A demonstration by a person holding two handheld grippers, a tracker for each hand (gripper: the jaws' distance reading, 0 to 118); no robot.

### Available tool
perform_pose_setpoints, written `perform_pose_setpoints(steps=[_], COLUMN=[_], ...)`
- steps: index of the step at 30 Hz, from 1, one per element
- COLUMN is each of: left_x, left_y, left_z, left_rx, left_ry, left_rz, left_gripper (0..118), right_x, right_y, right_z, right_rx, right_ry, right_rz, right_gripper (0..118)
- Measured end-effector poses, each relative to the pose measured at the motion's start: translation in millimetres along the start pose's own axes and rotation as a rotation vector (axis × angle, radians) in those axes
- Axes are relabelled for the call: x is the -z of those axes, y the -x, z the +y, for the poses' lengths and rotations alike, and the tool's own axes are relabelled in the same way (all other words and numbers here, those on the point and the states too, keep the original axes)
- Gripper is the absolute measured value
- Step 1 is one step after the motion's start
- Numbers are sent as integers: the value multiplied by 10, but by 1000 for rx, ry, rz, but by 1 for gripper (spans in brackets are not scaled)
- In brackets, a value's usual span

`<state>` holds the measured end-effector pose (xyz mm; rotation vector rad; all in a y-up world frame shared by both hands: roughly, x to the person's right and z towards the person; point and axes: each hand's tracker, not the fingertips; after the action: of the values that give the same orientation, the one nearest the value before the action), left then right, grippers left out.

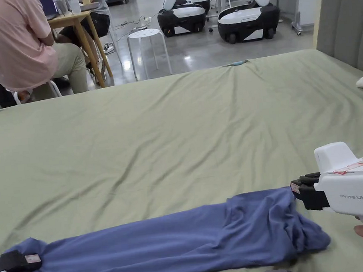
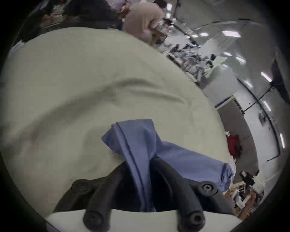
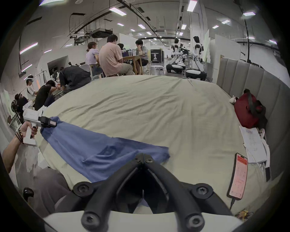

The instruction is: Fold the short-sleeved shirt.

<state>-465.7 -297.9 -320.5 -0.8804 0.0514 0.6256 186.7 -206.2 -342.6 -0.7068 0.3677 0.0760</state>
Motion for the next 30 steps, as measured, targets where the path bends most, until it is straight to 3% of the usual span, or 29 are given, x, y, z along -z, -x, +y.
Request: perform_pose_setpoints(steps=[6,13,17,20,22,24,26,28,30], left_x=[-169,206,765,1139,1207,1112,875,619,325], left_y=[-469,-1830,-2282,-2313,-2267,-2194,-2198,-2117,-2114], left_z=[-127,-569,-745,-828,-892,-851,-803,-648,-605], left_rx=[56,216,305,277,259,175,156,195,215], left_ry=[-48,99,213,284,278,211,142,41,3], left_rz=[-157,-417,-386,-271,-259,-415,-417,-414,-375], left_gripper=[6,7,7,8,22,68,118,111,113], right_x=[52,-7,-68,-88,-123,-140,-134,-109,-87], right_y=[109,211,230,190,118,61,27,-8,-30], right_z=[17,8,30,6,-24,-63,-104,-138,-175], right_rx=[24,2,4,0,27,40,37,46,68], right_ry=[-21,-28,-61,-64,-64,-63,-60,-52,-51], right_rz=[53,66,37,3,27,40,34,28,34], right_gripper=[0,0,0,0,0,0,0,0,0])
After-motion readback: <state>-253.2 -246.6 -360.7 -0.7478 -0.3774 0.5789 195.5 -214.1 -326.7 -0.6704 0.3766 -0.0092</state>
